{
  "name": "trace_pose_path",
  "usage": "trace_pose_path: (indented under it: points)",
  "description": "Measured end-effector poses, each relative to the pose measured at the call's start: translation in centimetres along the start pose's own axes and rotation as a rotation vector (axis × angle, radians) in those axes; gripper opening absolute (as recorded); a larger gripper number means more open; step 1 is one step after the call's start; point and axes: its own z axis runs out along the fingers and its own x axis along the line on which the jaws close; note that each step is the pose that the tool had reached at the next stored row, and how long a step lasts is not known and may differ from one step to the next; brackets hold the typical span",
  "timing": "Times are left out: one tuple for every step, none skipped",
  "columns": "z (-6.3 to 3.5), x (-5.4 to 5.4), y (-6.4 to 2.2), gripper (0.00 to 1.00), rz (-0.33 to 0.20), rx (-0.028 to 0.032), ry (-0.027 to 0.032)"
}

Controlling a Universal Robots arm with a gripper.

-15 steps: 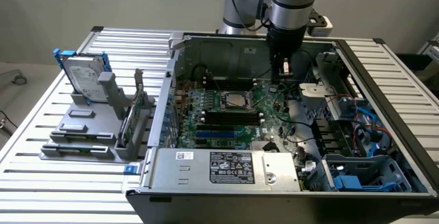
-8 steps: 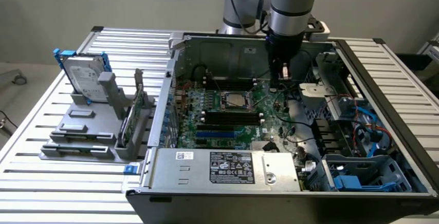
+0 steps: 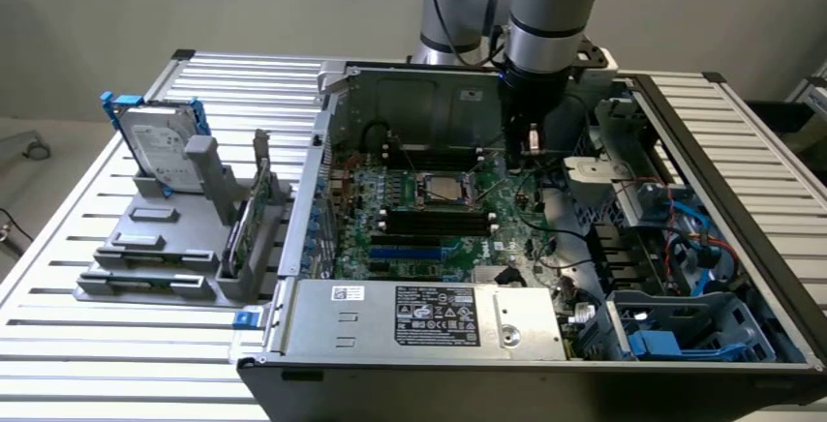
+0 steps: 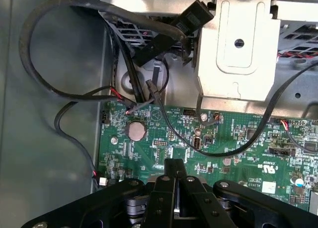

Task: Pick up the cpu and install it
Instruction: 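Close the cpu cover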

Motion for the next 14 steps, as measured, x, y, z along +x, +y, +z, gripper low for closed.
trace_pose_path:
  points:
    - [0.0, 0.0, 0.0, 0.11, 0.001, 0.0104, 0.0012]
    - [-0.01, 0.0, 0.0, 0.11, 0.002, 0.0206, 0.0021]
    - [-0.02, 0.0, 0.0, 0.11, 0.003, 0.0306, 0.003]
    - [-0.04, 0.0, -0.01, 0.11, 0.004, 0.0402, 0.0039]
    - [-0.06, 0.01, -0.03, 0.11, 0.005, 0.0489, 0.0046]
    - [-0.07, 0.01, -0.06, 0.11, 0.005, 0.0583, 0.0055]
    - [-0.08, 0.01, -0.1, 0.11, 0.006, 0.0686, 0.0062]
    - [-0.09, 0.01, -0.15, 0.11, 0.007, 0.0798, 0.0069]
    - [-0.1, 0.02, -0.23, 0.11, 0.009, 0.0919, 0.0077]
    - [-0.1, 0.03, -0.32, 0.11, 0.01, 0.1051, 0.0087]
    - [-0.11, 0.04, -0.44, 0.11, 0.011, 0.1178, 0.0096]
    - [-0.12, 0.05, -0.57, 0.11, 0.012, 0.1292, 0.0104]
    - [-0.13, 0.06, -0.72, 0.11, 0.013, 0.1379, 0.011]
    - [-0.15, 0.08, -0.88, 0.11, 0.013, 0.1455, 0.0114]
